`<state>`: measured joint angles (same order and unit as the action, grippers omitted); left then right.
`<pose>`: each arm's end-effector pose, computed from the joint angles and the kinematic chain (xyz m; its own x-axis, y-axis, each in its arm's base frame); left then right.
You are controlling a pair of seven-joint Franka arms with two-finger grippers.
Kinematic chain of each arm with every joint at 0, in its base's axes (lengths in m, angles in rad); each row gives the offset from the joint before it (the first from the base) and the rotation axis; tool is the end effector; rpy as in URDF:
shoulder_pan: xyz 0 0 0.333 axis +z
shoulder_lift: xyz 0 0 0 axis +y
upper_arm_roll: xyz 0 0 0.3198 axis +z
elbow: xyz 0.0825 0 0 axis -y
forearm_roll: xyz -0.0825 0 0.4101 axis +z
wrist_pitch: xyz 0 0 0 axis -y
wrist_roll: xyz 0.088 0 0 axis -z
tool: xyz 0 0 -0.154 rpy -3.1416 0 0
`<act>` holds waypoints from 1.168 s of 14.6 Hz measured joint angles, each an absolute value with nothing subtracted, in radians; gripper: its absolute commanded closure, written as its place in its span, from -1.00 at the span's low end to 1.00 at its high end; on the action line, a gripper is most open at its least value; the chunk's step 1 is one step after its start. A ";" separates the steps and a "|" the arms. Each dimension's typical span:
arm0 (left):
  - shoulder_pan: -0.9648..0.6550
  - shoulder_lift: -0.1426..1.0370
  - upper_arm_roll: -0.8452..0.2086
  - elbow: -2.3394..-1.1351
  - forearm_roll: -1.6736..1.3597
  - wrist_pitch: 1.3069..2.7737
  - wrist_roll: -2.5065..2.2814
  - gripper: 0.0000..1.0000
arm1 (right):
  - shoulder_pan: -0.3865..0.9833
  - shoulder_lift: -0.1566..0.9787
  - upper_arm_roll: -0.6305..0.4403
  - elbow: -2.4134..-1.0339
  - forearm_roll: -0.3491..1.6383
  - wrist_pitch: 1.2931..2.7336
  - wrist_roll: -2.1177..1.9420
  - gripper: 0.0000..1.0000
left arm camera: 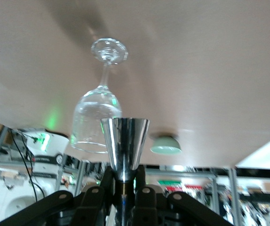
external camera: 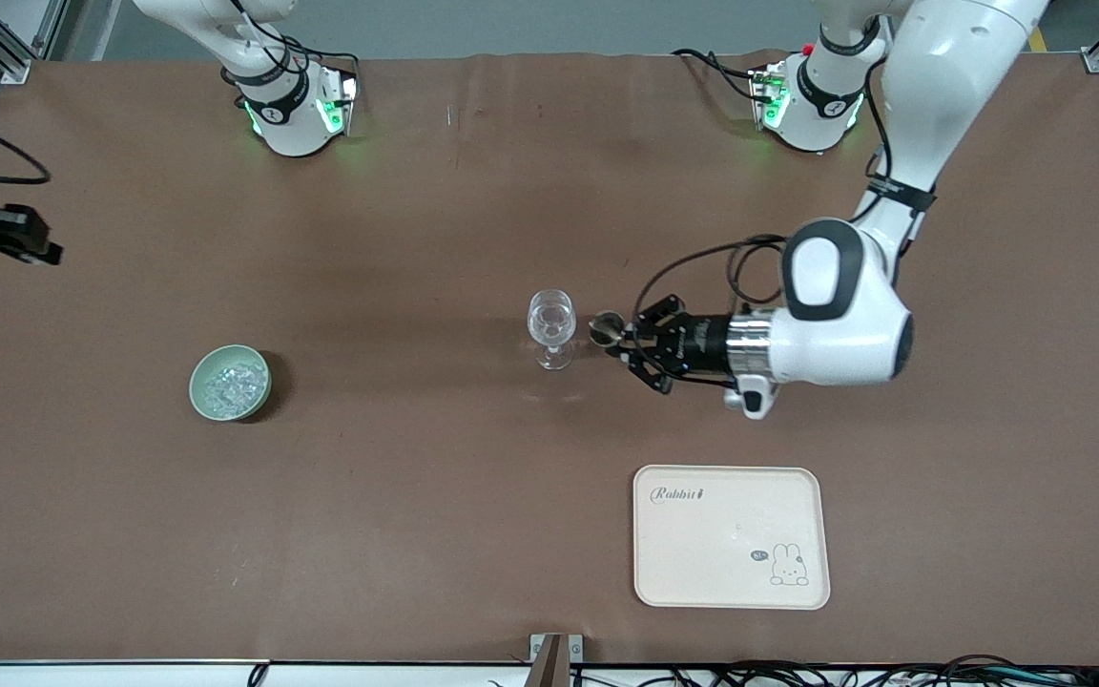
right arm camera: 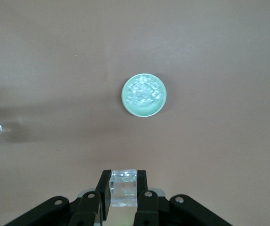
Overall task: Pour wine and add ice with both arms
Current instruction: 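Carry the jigger to the tray with the left gripper while the right gripper brings ice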
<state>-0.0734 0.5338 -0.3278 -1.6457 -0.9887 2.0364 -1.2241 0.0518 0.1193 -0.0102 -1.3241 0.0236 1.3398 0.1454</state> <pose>0.6331 -0.3313 0.3016 0.0538 0.5271 -0.8481 0.9784 -0.1975 -0.0607 0.5872 0.0288 0.6124 0.9895 -0.0985 -0.1055 -0.0998 -0.9950 -0.0070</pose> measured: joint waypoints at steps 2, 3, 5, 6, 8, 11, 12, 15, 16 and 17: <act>-0.007 0.575 -0.327 -1.605 -1.023 2.014 -1.202 0.99 | 0.151 0.120 -0.005 -1.324 0.025 1.339 0.266 0.99; 0.024 0.602 -0.326 -1.578 -1.039 2.008 -1.198 0.99 | 0.209 0.122 -0.002 -1.324 0.029 1.339 0.335 0.99; 0.083 0.663 -0.325 -1.525 -1.080 2.003 -1.196 0.99 | 0.318 0.135 0.000 -1.325 0.060 1.342 0.467 0.99; 0.111 0.694 -0.324 -1.503 -1.107 2.000 -1.184 0.99 | 0.362 0.150 0.001 -1.325 0.072 1.350 0.526 0.99; 0.153 0.757 -0.322 -1.464 -1.155 1.998 -1.146 0.99 | 0.434 0.193 0.001 -1.326 0.084 1.393 0.621 0.99; 0.204 0.850 -0.319 -1.430 -1.219 1.999 -1.045 0.99 | 0.551 0.273 0.001 -1.327 0.089 1.483 0.759 0.99; 0.218 0.879 -0.319 -1.423 -1.233 1.999 -1.005 1.00 | 0.588 0.302 0.001 -1.327 0.090 1.516 0.805 0.99; 0.245 0.939 -0.318 -1.407 -1.244 2.002 -0.959 0.99 | 0.668 0.381 0.001 -1.327 0.098 1.610 0.914 0.99; 0.252 0.954 -0.316 -1.395 -1.244 2.003 -0.959 0.99 | 0.682 0.403 0.000 -1.327 0.105 1.631 0.944 0.99; 0.257 0.970 -0.315 -1.379 -1.247 2.003 -0.959 0.99 | 0.695 0.422 0.000 -1.326 0.111 1.652 0.970 0.99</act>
<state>0.2574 0.9698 -0.3154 -1.3785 -1.2470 2.0027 -0.9588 0.6954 0.4216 0.0002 -1.3263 0.1112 1.6523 0.9695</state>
